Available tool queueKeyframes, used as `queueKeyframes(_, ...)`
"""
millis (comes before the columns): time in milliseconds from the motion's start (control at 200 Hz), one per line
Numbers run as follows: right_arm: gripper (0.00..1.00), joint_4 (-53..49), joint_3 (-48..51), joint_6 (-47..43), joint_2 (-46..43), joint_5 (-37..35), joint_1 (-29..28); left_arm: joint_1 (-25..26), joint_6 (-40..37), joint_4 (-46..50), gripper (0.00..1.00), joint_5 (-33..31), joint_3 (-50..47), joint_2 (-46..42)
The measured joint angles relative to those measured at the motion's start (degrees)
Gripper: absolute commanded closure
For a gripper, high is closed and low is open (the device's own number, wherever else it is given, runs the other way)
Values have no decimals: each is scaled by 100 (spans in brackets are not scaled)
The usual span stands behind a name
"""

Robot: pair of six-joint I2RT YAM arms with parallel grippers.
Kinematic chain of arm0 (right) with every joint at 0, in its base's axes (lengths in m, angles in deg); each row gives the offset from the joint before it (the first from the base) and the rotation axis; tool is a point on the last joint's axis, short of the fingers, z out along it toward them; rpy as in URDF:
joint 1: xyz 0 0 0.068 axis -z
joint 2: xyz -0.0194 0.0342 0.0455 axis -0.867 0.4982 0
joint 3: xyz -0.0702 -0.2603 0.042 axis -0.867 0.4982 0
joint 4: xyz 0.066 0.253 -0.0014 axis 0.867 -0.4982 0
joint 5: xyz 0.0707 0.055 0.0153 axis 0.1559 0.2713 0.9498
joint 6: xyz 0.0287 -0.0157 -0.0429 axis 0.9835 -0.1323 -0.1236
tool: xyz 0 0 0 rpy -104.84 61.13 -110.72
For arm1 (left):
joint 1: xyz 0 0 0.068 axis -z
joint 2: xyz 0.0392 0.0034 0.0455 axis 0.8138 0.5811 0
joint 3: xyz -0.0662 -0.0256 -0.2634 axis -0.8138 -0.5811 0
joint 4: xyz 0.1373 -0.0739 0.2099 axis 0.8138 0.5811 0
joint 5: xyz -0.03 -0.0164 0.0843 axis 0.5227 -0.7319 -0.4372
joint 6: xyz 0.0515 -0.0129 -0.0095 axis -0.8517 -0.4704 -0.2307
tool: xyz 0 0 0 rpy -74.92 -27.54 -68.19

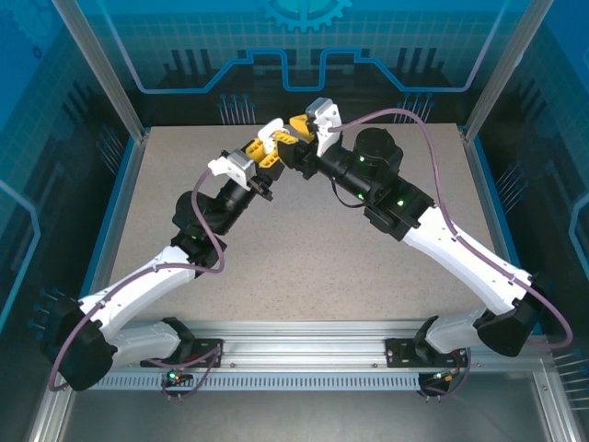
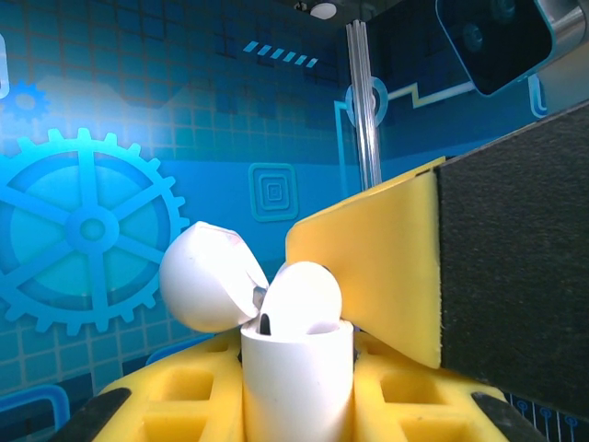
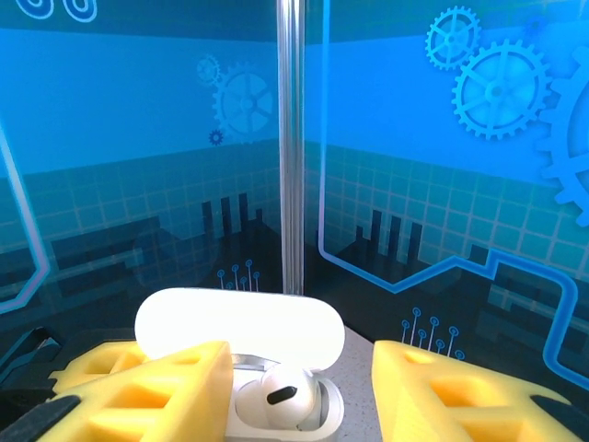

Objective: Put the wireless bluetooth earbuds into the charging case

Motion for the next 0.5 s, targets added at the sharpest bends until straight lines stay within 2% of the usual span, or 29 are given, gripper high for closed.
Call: queueKeyframes(500,53,0,221,39,-175,-2,0,0,2,28,100,44,42,74)
